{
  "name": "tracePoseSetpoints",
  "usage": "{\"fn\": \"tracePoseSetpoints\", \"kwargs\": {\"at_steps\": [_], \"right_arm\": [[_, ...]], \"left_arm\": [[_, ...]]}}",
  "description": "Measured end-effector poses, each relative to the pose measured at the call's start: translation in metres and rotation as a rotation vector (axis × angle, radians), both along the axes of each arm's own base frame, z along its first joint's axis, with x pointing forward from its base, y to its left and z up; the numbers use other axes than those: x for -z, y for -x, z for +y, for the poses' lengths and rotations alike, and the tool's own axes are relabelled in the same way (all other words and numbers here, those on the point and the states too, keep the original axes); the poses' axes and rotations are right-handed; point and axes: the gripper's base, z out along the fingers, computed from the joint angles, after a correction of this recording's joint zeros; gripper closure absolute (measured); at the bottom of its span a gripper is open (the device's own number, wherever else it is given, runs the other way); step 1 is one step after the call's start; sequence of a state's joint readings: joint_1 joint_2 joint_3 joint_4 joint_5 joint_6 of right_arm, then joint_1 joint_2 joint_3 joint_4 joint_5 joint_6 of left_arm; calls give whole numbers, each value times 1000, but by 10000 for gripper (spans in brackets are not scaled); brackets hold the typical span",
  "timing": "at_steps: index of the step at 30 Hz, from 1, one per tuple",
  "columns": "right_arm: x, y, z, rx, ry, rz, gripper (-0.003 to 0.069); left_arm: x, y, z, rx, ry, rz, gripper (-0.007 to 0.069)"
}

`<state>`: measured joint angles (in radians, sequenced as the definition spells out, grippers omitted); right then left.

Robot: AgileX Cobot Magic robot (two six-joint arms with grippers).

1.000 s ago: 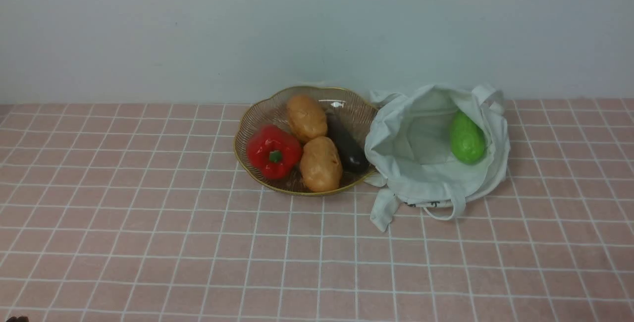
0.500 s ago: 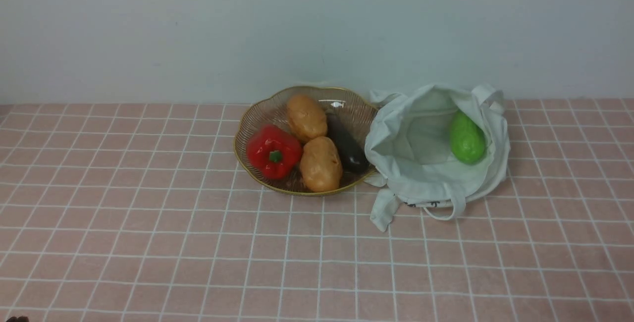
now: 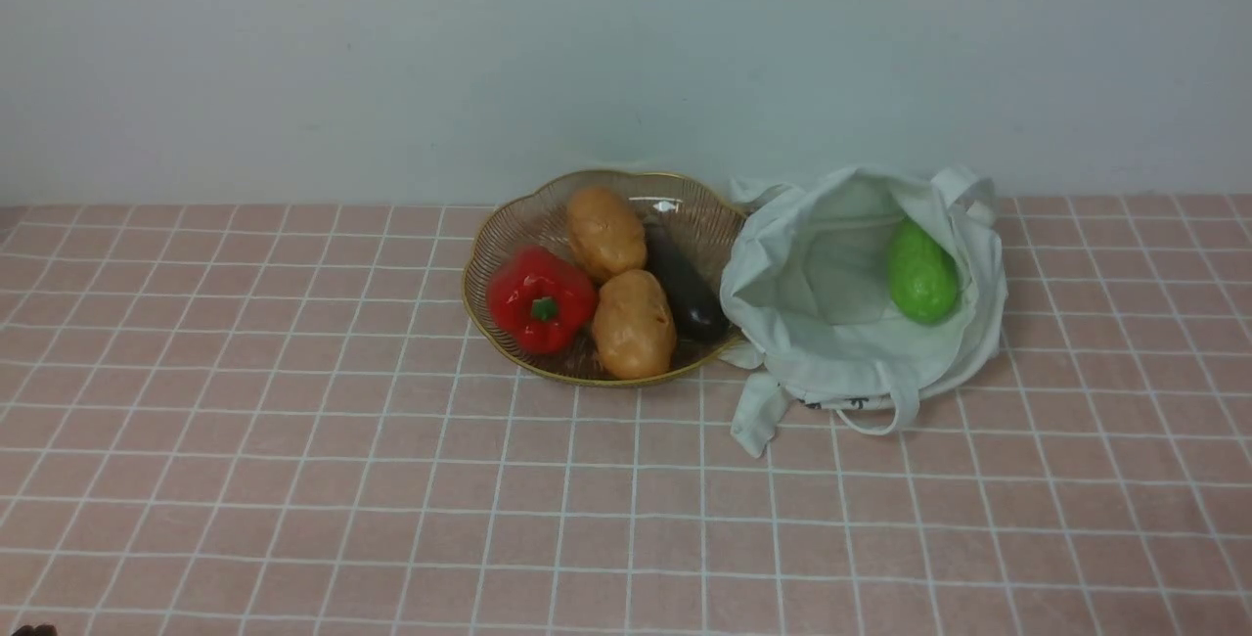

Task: Take vegetables from bag on pink coffee tablecloth place on plate.
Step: 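Reach into the cloth bag and grasp the green vegetable inside with the right gripper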

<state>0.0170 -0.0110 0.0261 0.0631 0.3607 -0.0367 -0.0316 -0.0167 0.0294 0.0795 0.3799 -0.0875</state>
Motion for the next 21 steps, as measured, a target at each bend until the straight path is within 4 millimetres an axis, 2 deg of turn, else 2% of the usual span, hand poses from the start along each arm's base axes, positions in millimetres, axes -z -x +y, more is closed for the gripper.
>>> {"fn": "tracePoseSetpoints", "kwargs": {"at_steps": [17,18,20,21], "right_arm": [[0,0,0,0,-3,-4,673],[-1,0,0,2,-35,-18,673],[-7,-1,2,14,-228,-72,673],[-13,-2,2,31,-478,-132,673]], "left_arm": [[0,0,0,0,0,0,629],[0,0,0,0,0,0,629],[0,0,0,0,0,0,629],[0,0,0,0,0,0,629]]}}
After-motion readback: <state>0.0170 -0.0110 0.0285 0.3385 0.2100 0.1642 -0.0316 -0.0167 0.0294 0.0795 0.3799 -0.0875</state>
